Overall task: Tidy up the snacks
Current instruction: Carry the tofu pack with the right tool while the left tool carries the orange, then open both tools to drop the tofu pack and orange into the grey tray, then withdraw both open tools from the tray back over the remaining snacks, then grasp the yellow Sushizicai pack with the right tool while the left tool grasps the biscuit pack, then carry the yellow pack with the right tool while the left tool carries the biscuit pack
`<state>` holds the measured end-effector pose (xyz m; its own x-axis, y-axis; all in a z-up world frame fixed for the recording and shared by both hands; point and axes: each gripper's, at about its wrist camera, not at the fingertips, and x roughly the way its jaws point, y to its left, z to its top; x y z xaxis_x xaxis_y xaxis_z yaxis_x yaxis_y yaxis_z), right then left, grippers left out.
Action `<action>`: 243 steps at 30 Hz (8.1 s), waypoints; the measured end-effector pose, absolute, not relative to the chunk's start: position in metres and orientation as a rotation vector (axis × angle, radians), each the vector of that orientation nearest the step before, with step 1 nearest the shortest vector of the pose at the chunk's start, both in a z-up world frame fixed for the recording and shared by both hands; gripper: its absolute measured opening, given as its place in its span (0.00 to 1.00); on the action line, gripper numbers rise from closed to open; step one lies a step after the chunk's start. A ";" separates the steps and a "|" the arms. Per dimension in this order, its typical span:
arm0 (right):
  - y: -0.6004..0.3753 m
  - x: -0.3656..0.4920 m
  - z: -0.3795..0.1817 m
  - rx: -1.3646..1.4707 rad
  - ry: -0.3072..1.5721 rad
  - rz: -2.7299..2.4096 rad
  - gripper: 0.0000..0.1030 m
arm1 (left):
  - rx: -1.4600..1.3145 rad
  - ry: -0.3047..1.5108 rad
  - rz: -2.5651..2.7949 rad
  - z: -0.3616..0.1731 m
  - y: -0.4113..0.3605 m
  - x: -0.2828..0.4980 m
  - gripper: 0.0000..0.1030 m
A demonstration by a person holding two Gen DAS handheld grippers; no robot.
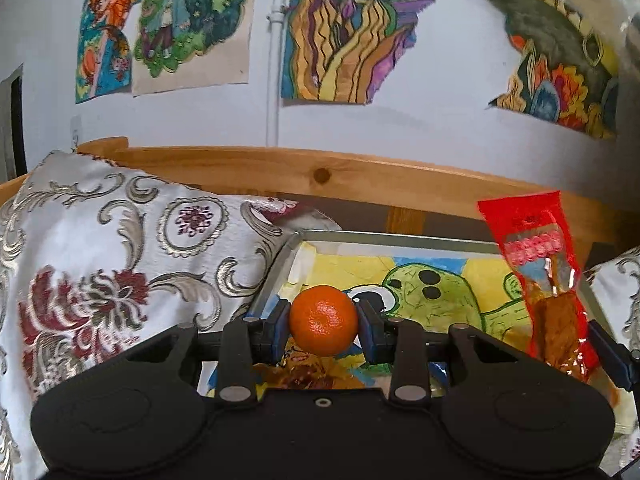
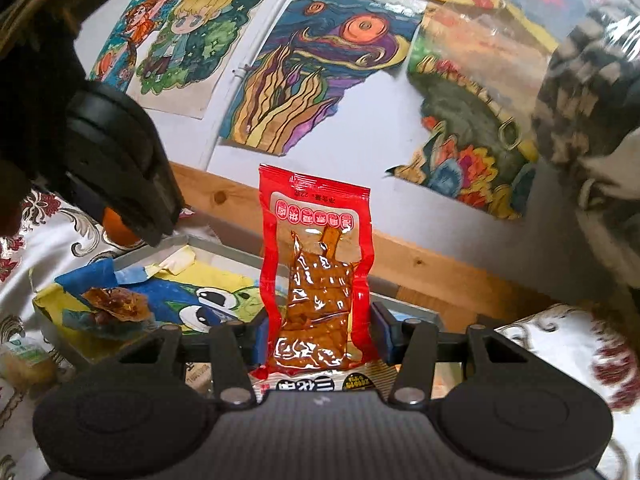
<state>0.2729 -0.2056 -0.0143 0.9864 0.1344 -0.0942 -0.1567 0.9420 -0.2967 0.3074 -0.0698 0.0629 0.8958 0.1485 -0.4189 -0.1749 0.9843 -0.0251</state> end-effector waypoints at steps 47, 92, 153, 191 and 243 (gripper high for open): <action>-0.206 0.291 -0.014 -0.155 0.121 0.230 0.95 | -0.119 0.461 0.202 0.061 -0.067 0.311 0.87; -0.224 0.081 0.030 -0.075 0.284 0.210 1.00 | -0.179 0.480 0.210 0.045 0.038 0.074 0.99; -0.190 0.181 -0.067 -0.023 0.627 0.183 1.00 | -0.031 0.537 0.042 -0.025 0.005 0.195 0.99; -0.185 0.187 -0.076 0.043 0.603 0.315 0.91 | -0.060 0.571 0.082 -0.061 -0.007 0.251 0.78; -0.161 0.173 -0.075 -0.238 0.503 0.295 0.48 | 0.218 0.516 0.007 -0.048 -0.045 0.187 0.51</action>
